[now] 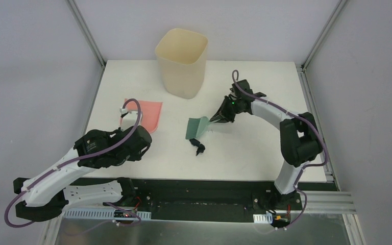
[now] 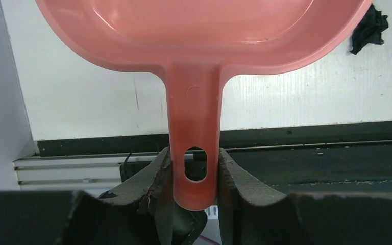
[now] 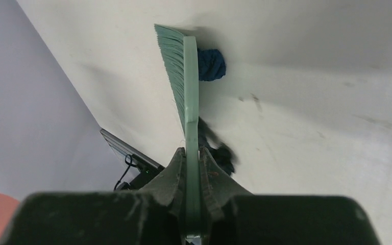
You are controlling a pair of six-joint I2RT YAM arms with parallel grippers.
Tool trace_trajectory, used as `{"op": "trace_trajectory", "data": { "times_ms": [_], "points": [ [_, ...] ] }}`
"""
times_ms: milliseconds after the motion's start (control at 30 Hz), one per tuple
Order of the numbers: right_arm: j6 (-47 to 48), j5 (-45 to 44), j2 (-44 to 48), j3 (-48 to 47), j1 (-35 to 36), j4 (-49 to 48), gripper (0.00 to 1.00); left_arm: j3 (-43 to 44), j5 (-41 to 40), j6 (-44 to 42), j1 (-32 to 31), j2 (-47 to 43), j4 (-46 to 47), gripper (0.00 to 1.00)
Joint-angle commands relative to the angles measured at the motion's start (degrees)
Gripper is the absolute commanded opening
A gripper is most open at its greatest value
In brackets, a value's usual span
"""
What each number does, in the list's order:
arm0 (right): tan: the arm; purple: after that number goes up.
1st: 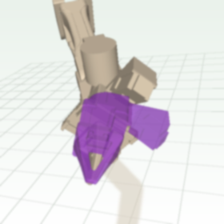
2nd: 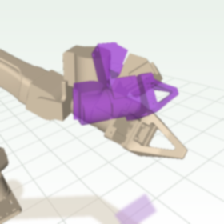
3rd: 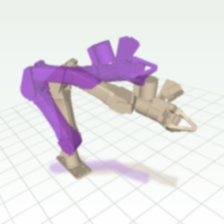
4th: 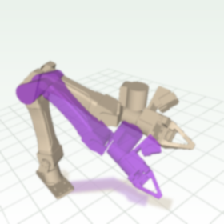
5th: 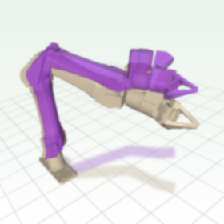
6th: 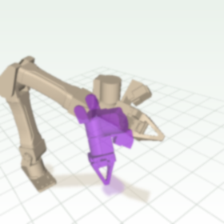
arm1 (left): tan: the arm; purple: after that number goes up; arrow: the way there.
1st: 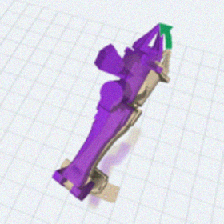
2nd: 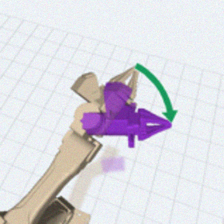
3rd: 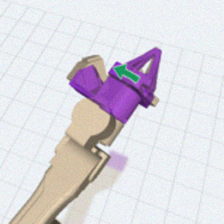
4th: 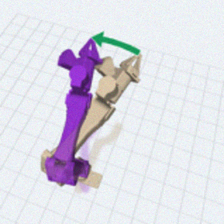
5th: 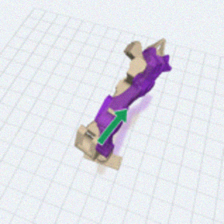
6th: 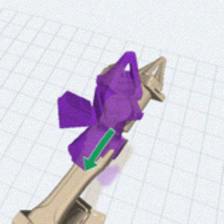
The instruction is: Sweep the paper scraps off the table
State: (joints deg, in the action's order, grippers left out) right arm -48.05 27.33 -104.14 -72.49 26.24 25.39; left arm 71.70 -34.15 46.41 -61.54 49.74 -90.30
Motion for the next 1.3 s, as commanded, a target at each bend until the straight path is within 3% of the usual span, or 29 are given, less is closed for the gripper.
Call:
{"op": "trace_trajectory", "data": {
  "times_ms": [0, 167, 500, 733, 967, 1167, 1267],
  "points": [
    [10.0, 2.4, 7.3, 6.0, -7.6, 11.1, 0.00, 1.4, -0.6, -3.9, -0.4, 2.6, -1.0, 0.11],
    [15.7, 13.3, 13.6, 5.8, -14.4, 11.4, 0.00, -0.3, 0.5, -8.4, -0.4, 6.6, 4.0, 0.11],
    [34.1, 28.7, 23.0, 1.1, -14.9, 14.1, 0.00, -3.4, 3.2, -12.6, -0.3, 7.6, 11.7, 0.11],
    [52.1, 24.0, 20.5, -3.7, -7.9, 30.4, 0.00, -3.6, 7.2, -13.1, -0.3, 3.0, 12.2, 0.12],
    [54.3, 19.6, 16.0, -3.0, 1.0, 33.2, 0.00, -4.3, 9.1, -12.5, -0.4, 2.1, 12.4, 0.13],
    [54.8, 17.0, 7.4, -5.7, 2.3, 34.5, 0.00, -6.5, 13.3, -13.0, -0.3, 4.9, 15.0, 0.13],
    [54.8, 11.6, 4.3, -7.9, 2.4, 35.1, 0.00, -6.8, 16.2, -13.8, -0.4, 8.5, 16.2, 0.12]
  ]
}}
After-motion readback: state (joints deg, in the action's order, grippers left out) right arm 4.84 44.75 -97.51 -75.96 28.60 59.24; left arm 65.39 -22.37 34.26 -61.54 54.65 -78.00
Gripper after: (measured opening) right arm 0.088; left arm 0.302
